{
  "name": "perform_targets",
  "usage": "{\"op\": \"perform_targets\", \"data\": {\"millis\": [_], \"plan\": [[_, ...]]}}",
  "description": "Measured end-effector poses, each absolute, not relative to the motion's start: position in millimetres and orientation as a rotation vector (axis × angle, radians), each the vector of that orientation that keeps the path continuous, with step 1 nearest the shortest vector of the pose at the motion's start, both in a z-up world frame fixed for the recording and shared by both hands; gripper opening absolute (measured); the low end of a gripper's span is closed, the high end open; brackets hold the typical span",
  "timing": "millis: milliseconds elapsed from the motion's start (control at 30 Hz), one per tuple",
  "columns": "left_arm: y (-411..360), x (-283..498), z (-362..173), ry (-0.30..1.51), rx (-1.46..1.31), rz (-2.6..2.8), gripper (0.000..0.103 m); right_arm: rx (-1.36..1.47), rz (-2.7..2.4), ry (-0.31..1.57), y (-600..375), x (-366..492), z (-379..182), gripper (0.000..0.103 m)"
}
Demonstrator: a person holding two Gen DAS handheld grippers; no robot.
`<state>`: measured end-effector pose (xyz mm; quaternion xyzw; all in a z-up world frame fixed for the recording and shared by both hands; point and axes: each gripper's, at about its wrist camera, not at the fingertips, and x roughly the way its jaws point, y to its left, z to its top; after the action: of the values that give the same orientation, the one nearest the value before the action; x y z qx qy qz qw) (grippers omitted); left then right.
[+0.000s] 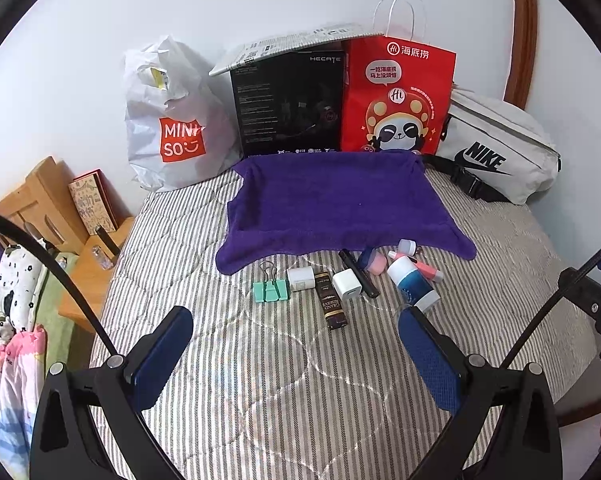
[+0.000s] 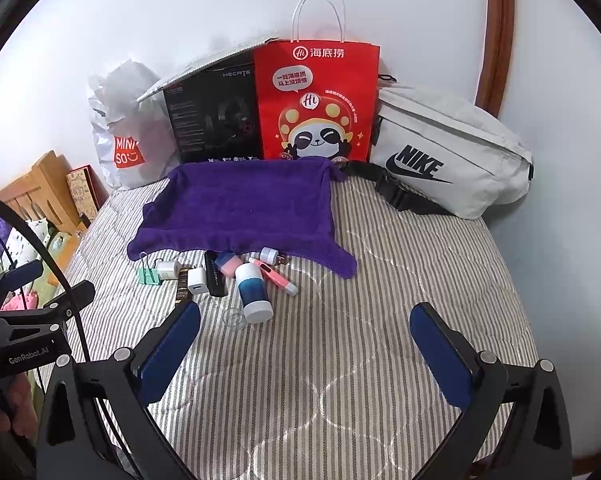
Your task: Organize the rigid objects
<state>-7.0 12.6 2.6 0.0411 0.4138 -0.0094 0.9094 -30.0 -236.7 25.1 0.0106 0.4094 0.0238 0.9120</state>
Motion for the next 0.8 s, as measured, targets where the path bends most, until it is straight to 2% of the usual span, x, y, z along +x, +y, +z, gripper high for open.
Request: {"op": "perform_targets", "data": {"millis": [800], "plan": [[12.7, -3.6, 0.9, 0.86, 0.094, -0.02, 0.103, 0.017, 0.054, 0.842, -234.2, -29.4, 27.4, 0.103]]}}
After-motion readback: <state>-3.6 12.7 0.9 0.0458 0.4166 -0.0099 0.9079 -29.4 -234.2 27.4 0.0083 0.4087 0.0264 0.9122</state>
